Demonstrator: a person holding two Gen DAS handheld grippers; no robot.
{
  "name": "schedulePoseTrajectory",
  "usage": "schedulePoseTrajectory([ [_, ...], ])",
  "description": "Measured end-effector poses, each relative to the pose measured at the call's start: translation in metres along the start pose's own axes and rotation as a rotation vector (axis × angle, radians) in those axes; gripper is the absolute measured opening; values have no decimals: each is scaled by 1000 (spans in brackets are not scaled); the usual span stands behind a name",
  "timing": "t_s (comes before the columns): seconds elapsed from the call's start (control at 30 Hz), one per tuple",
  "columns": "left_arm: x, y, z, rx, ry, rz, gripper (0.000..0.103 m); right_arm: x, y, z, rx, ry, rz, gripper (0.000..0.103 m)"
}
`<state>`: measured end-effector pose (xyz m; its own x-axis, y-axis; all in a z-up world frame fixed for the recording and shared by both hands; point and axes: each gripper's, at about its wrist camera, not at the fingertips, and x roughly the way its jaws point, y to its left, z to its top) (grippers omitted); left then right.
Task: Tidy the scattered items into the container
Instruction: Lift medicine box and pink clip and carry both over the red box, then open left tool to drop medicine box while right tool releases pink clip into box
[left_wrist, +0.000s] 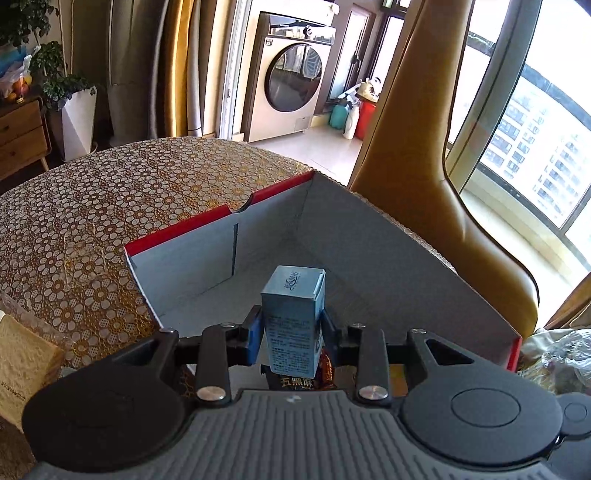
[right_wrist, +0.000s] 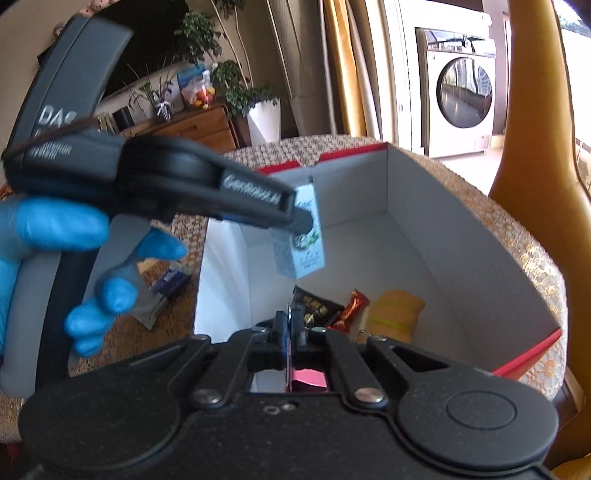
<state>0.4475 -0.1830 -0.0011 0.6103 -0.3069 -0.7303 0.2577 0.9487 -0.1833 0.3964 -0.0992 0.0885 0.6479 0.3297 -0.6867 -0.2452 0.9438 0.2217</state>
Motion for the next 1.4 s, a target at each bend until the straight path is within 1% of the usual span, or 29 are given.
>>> schedulePoseTrajectory([
  [0.07,5,-3,2,13,7,12,32,3,2,-2,-2,10,-3,36],
  [0.13,11,-5,3,25,20,24,32,5,2,-3,3,18,0,34],
  [0.17,14,-6,4,27,27,27,32,6,2,-4,3,22,-1,37],
  [0.27,21,-8,7,40,41,37,32,9,1,-4,10,29,-2,37],
  [0.3,23,-9,8,46,44,40,32,10,1,-5,13,32,-4,42],
  [0.33,25,-10,9,52,50,42,32,10,1,-6,13,34,-6,42],
  [0.5,39,-16,11,91,91,62,32,15,-1,-4,15,45,-7,36],
  [0.6,48,-20,9,111,114,72,32,16,-1,-4,15,50,-7,37],
  [0.67,52,-24,8,123,126,82,32,17,-1,-3,12,52,-7,31],
  [0.73,56,-28,10,133,135,84,32,19,-1,-2,13,54,-6,39],
  [0.77,57,-29,10,138,138,85,32,20,-1,-2,15,55,-5,52],
  [0.8,59,-31,12,143,142,87,32,20,-1,-2,17,56,-4,61],
  [0.87,62,-35,13,156,151,91,32,21,-1,-3,20,59,1,84],
  [0.9,63,-35,14,161,154,94,32,21,-1,-3,20,60,1,90],
  [0.93,64,-36,14,165,157,97,32,22,-1,-3,21,62,2,103],
  [0.97,65,-36,14,165,160,98,32,23,0,-4,21,63,4,103],
  [1.03,67,-37,14,167,166,96,32,24,0,-5,23,66,1,90],
  [1.13,71,-39,12,180,165,99,32,26,-3,-6,35,68,2,91],
  [1.17,72,-41,12,180,166,97,32,26,-3,-6,35,68,0,94],
  [1.2,73,-42,12,183,167,96,32,26,-4,-7,37,69,0,100],
  [1.23,74,-43,11,188,167,96,32,26,-4,-7,40,70,1,96],
  [1.27,74,-43,11,191,168,95,32,26,-4,-7,42,71,1,102],
  [1.4,74,-41,11,182,173,85,32,26,-4,-7,48,70,-9,103],
])
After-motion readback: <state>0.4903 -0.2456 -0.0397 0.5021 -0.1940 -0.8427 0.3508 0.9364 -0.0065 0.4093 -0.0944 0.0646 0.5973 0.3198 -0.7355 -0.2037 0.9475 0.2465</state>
